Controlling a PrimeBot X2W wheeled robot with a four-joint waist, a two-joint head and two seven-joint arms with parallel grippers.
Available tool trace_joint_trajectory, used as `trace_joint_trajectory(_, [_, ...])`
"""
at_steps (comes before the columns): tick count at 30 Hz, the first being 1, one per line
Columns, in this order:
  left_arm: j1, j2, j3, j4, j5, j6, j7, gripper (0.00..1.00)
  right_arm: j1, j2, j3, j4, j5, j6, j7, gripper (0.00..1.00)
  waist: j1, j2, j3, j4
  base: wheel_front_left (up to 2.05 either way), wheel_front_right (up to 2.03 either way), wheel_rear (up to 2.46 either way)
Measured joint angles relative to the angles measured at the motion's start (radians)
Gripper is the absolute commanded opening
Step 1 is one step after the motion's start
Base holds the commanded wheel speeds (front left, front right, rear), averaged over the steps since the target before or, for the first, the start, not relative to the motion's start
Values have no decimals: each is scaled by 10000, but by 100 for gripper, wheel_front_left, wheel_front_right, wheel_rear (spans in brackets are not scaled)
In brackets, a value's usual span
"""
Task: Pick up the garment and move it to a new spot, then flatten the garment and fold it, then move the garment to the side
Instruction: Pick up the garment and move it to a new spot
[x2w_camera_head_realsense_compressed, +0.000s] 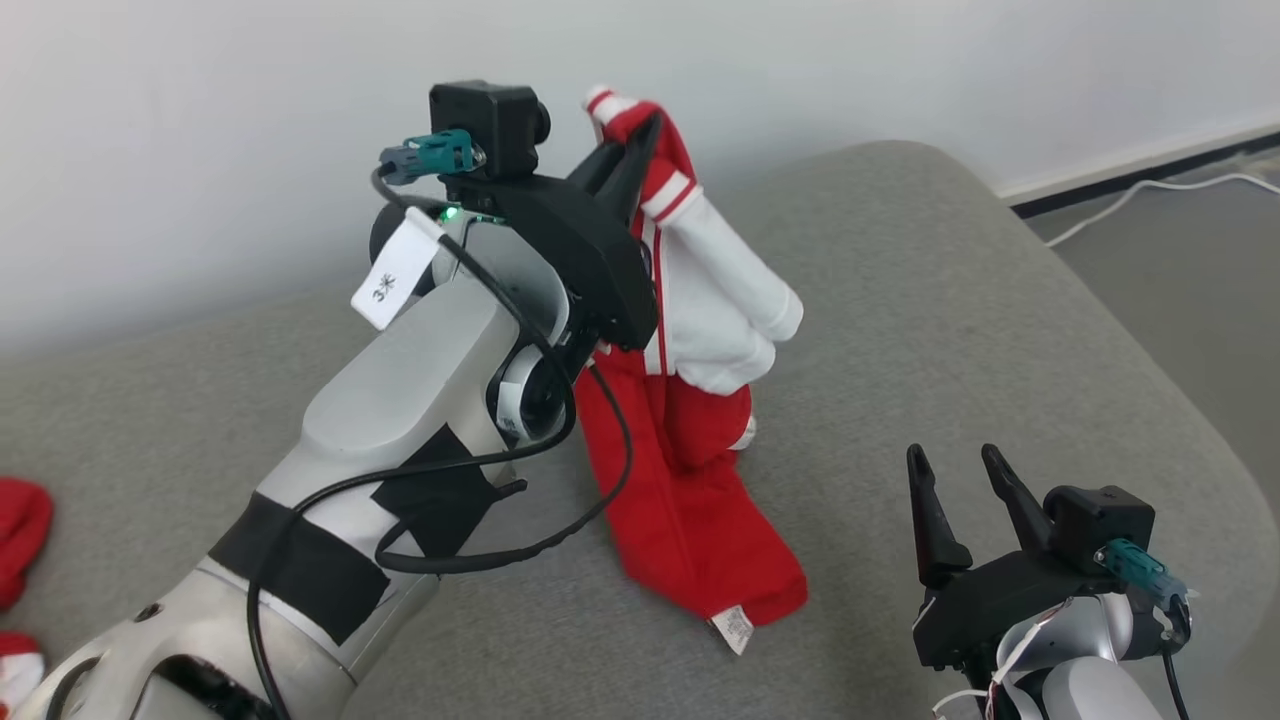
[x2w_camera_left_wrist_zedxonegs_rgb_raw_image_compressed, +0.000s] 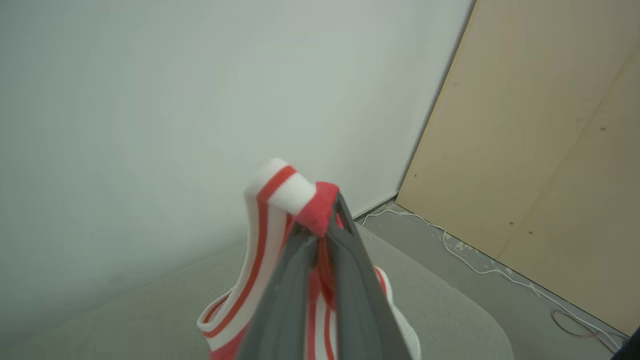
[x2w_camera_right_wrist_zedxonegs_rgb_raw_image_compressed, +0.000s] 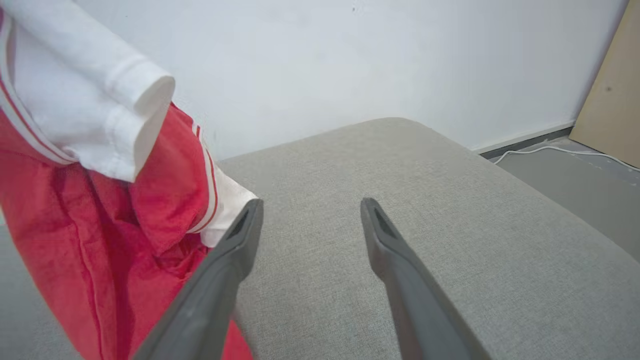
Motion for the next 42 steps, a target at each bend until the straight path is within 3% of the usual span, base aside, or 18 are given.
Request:
trace_joint_trajectory(7, [383, 186, -355, 686, 293, -150, 725, 0, 15, 10, -176, 4, 0, 0, -84, 100, 0, 0, 53, 790, 0, 0, 0])
trace_joint_trajectory(14, [1346, 1300, -422, 704, 351, 33, 859, 0, 368, 15, -430, 6, -2, 0, -157, 100, 0, 0, -106, 1605, 0, 0, 0])
trace_joint_trajectory(20, [2396, 1860, -504, 468, 336, 115, 984, 0, 619, 15, -460, -12, -13, -2, -146, 100, -1, 0, -356, 2151, 0, 0, 0])
trace_joint_trajectory(21, [2572, 1939, -522, 441, 336, 115, 986, 6, 624, 15, -458, -27, -15, 0, -144, 100, -1, -1, -399, 2219, 0, 0, 0])
trace_joint_trajectory(23, [2860, 2069, -535, 385, 318, 140, 988, 100, 625, 17, -441, -81, -25, 0, -98, 100, -1, -1, -481, 2335, 0, 0, 0])
trace_joint_trajectory(42, [4588, 2778, -433, -487, -79, 479, 982, 100, 657, 12, -525, -339, -199, -2, 196, 100, -1, -1, -547, 2676, 0, 0, 0])
